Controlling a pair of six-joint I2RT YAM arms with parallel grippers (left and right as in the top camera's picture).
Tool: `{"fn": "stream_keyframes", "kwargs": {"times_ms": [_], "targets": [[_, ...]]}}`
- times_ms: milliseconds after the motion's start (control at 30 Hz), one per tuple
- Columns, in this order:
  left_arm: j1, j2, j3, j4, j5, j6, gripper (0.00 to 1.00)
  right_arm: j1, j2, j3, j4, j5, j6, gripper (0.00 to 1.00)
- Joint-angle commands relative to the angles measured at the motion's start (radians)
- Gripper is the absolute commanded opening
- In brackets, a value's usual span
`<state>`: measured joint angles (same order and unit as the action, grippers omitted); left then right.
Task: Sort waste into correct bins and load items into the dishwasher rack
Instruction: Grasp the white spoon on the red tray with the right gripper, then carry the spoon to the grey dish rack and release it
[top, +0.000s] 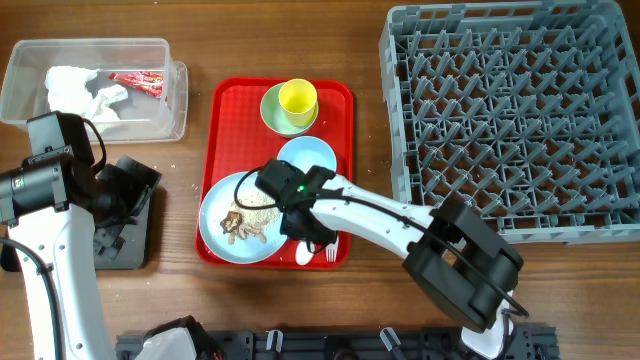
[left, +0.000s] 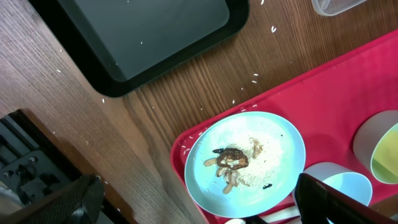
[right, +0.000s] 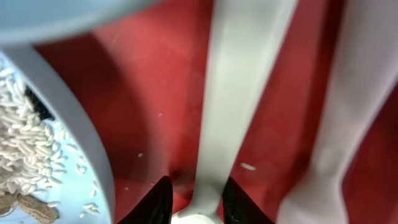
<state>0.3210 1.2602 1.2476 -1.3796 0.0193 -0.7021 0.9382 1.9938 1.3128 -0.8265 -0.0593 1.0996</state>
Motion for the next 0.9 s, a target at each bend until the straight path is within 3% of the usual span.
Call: {"fn": "stream_keyframes", "kwargs": {"times_ms": [0, 400, 467, 867], "targets": [[0.005, -0.003, -0.004, 0.002, -0.017, -0.017, 1.0, 0.003, 0.014, -0.029, 0.011, 0.005, 0.028, 0.31], [0.005, -0.003, -0.004, 0.002, -0.017, -0.017, 1.0, -0.029, -0.019, 0.025, -0.086, 0.043, 0.006, 0.2], [0.005, -0.003, -0.004, 0.002, -0.017, -0.017, 1.0, -0.037, -0.055, 0.025, -0.106, 0.065, -0.002, 0.12], [0.005, -0.003, -0.004, 0.002, -0.017, -0.017, 1.0, -0.101, -0.421, 0.025, -0.113, 0.094, -0.136, 0.15]]}}
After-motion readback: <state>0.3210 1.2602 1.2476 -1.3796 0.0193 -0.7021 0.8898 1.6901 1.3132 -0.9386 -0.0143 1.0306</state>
